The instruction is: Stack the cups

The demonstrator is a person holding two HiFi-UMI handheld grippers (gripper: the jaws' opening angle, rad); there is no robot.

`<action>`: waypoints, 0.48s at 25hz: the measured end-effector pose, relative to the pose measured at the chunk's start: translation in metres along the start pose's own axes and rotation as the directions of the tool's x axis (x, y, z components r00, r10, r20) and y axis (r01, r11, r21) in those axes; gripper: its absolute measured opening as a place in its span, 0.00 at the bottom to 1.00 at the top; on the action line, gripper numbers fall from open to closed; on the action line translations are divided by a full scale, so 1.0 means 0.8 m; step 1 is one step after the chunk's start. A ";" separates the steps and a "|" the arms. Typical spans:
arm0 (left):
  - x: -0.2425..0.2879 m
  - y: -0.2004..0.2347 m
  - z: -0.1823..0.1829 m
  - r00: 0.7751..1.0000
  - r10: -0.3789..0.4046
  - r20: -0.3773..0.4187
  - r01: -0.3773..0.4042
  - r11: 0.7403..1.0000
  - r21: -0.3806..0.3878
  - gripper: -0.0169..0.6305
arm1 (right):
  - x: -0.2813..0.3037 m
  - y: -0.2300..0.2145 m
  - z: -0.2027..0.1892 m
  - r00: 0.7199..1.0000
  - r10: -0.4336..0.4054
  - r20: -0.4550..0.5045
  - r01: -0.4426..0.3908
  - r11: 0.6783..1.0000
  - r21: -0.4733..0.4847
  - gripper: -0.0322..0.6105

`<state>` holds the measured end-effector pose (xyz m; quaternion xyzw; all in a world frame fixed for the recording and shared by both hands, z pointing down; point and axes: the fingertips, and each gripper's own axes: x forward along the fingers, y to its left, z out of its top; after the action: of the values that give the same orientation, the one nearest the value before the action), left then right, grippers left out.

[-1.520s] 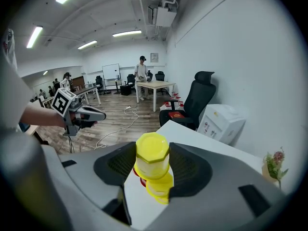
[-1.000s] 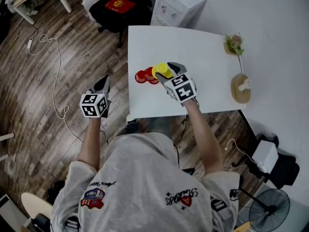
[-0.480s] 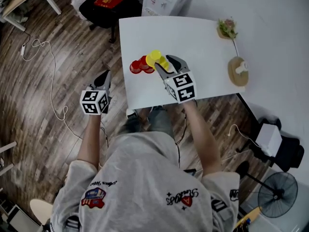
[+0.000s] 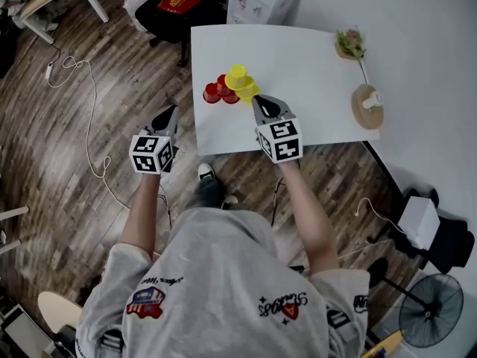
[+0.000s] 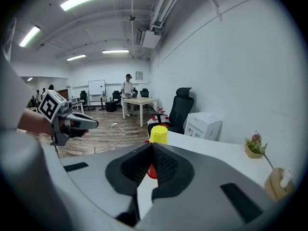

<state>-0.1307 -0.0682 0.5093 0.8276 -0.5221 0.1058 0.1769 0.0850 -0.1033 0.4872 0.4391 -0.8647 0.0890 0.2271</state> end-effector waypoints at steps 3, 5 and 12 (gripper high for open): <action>-0.031 -0.029 -0.008 1.000 0.003 0.009 -0.003 1.000 0.007 0.04 | -0.029 0.021 -0.017 1.000 0.002 0.003 -0.002 1.000 0.003 0.06; -0.050 -0.050 -0.015 1.000 0.001 0.012 -0.001 1.000 0.011 0.04 | -0.050 0.032 -0.026 1.000 0.001 0.014 -0.002 1.000 0.017 0.06; -0.123 -0.101 -0.019 0.998 -0.007 0.060 0.005 0.999 0.034 0.04 | -0.136 0.071 -0.028 0.993 -0.026 0.116 0.022 0.999 0.035 0.06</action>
<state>-0.0999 0.0507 0.4730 0.8348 -0.5229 0.0893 0.1474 0.1024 0.0167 0.4579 0.4578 -0.8694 0.0752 0.1698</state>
